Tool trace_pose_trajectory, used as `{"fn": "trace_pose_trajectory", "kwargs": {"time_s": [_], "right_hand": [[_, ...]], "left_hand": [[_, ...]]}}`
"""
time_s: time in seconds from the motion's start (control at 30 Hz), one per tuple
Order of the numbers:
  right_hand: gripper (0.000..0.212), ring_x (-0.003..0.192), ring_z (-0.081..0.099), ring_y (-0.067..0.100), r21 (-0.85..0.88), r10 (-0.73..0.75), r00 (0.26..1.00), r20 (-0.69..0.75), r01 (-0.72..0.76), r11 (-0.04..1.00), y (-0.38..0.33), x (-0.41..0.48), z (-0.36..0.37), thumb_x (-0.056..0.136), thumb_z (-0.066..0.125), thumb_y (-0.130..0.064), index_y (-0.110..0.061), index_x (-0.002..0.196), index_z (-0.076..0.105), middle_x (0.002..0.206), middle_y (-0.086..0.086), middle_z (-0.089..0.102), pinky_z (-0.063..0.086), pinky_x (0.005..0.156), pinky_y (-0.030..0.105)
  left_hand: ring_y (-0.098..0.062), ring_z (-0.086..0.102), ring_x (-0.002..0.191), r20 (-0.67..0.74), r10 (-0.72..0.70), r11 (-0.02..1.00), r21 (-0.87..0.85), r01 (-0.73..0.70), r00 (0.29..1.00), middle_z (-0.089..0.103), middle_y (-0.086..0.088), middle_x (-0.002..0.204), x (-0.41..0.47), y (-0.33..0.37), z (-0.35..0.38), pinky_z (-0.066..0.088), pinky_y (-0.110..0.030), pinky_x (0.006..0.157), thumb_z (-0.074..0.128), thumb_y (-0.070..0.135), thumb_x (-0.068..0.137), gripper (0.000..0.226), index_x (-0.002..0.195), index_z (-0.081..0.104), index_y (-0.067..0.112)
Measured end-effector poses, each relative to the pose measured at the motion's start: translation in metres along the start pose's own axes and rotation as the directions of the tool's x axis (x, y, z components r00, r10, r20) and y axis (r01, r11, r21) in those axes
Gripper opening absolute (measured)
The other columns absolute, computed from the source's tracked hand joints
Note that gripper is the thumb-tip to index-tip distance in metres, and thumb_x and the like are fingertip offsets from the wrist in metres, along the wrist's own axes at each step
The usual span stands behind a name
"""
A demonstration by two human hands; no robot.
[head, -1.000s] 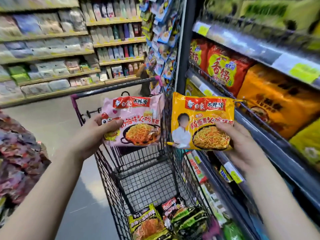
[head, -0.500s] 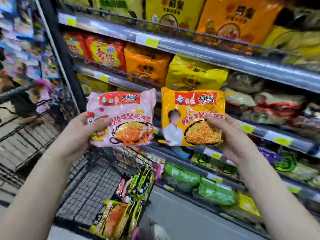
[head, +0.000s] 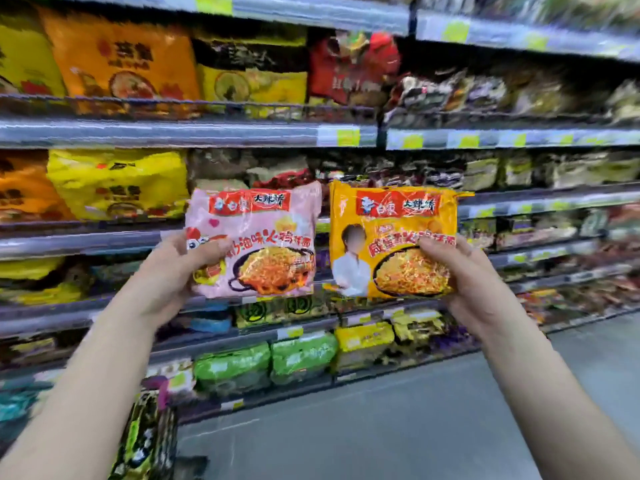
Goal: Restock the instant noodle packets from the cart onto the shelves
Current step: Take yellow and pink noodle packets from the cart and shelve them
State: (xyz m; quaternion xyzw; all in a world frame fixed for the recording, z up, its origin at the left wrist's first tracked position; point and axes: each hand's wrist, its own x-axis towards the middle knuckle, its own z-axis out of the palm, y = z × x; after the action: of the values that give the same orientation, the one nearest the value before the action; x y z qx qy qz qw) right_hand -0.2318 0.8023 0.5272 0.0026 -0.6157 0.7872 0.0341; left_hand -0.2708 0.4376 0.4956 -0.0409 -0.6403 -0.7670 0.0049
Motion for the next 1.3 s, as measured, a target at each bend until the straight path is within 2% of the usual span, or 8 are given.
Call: {"fn": "trace_pose_trajectory", "kwargs": {"time_s": [0.1,0.3,0.43,0.6,0.83,0.93,1.13,1.3], "right_hand": [[0.030,0.076,0.075,0.013,0.023,-0.042,0.997,-0.072,0.043,0.999,-0.015,-0.018,-0.064,0.075,0.069,-0.019,-0.013,0.105,0.070,0.088,0.000,0.079,0.063,0.069,0.030],[0.031,0.077,0.076,0.015,0.031,-0.092,0.978,-0.186,0.100,0.995,-0.045,-0.061,-0.186,0.075,0.070,-0.020,-0.013,0.105,0.070,0.090,0.002,0.079,0.061,0.064,0.029],[0.067,0.090,0.077,0.023,0.015,-0.114,0.969,-0.219,0.120,0.993,-0.066,-0.085,-0.262,0.052,0.098,-0.039,-0.014,0.109,0.072,0.102,0.008,0.079,0.062,0.071,0.036],[0.050,0.087,0.077,0.022,0.009,-0.157,0.956,-0.248,0.164,0.986,-0.089,-0.113,-0.347,0.051,0.098,-0.036,-0.020,0.096,0.081,0.100,0.007,0.079,0.061,0.068,0.034],[0.036,0.084,0.077,0.021,0.042,-0.202,0.927,-0.315,0.226,0.973,-0.121,-0.131,-0.416,0.075,0.076,-0.021,-0.012,0.109,0.070,0.097,0.006,0.079,0.061,0.067,0.033],[0.039,0.083,0.077,0.019,0.058,-0.218,0.925,-0.311,0.247,0.967,-0.128,-0.129,-0.433,0.076,0.070,-0.020,-0.010,0.114,0.067,0.096,0.004,0.079,0.061,0.065,0.031],[0.058,0.087,0.077,0.023,-0.001,-0.236,0.923,-0.304,0.247,0.969,-0.132,-0.102,-0.457,0.059,0.088,-0.033,-0.012,0.110,0.071,0.101,0.008,0.079,0.062,0.068,0.034],[0.051,0.085,0.078,0.021,-0.034,-0.235,0.930,-0.283,0.235,0.971,-0.140,-0.054,-0.474,0.061,0.081,-0.029,-0.013,0.108,0.072,0.100,0.007,0.080,0.061,0.066,0.030]], "left_hand": [[-0.015,0.076,0.079,0.091,-0.008,1.000,-0.020,0.009,0.996,0.078,-0.008,0.105,0.015,-0.006,0.065,0.062,-0.028,0.067,0.097,0.044,0.046,0.075,0.109,0.071,0.012],[-0.013,0.076,0.070,0.256,-0.026,1.000,0.018,0.022,0.966,0.080,-0.001,0.088,0.020,-0.017,0.204,0.060,-0.025,0.058,0.100,0.051,0.027,0.071,0.088,0.081,0.020],[-0.019,0.077,0.078,0.300,-0.016,0.999,0.054,0.000,0.954,0.080,-0.006,0.097,0.013,-0.025,0.290,0.062,-0.030,0.065,0.100,0.054,0.027,0.092,0.105,0.072,0.012],[-0.017,0.076,0.070,0.344,-0.021,0.998,0.060,0.000,0.939,0.080,-0.004,0.091,0.005,-0.044,0.382,0.061,-0.029,0.057,0.099,0.058,0.023,0.095,0.103,0.073,0.014],[-0.025,0.075,0.082,0.394,-0.039,0.999,0.022,0.033,0.918,0.077,-0.013,0.107,0.005,-0.049,0.468,0.060,-0.039,0.076,0.100,0.050,0.036,0.084,0.107,0.073,0.014],[-0.023,0.076,0.082,0.400,-0.001,1.000,0.003,0.000,0.916,0.078,-0.012,0.104,0.009,-0.044,0.493,0.062,-0.031,0.070,0.093,0.035,0.055,0.063,0.108,0.070,0.010],[-0.023,0.076,0.088,0.372,0.041,0.998,0.021,-0.052,0.927,0.077,-0.011,0.110,0.040,-0.038,0.522,0.062,-0.034,0.074,0.100,0.051,0.035,0.105,0.124,0.065,0.007],[-0.021,0.076,0.084,0.338,0.068,0.998,-0.012,-0.068,0.939,0.075,-0.015,0.113,0.088,-0.044,0.547,0.062,-0.030,0.066,0.087,0.027,0.069,0.066,0.127,0.063,0.003]]}}
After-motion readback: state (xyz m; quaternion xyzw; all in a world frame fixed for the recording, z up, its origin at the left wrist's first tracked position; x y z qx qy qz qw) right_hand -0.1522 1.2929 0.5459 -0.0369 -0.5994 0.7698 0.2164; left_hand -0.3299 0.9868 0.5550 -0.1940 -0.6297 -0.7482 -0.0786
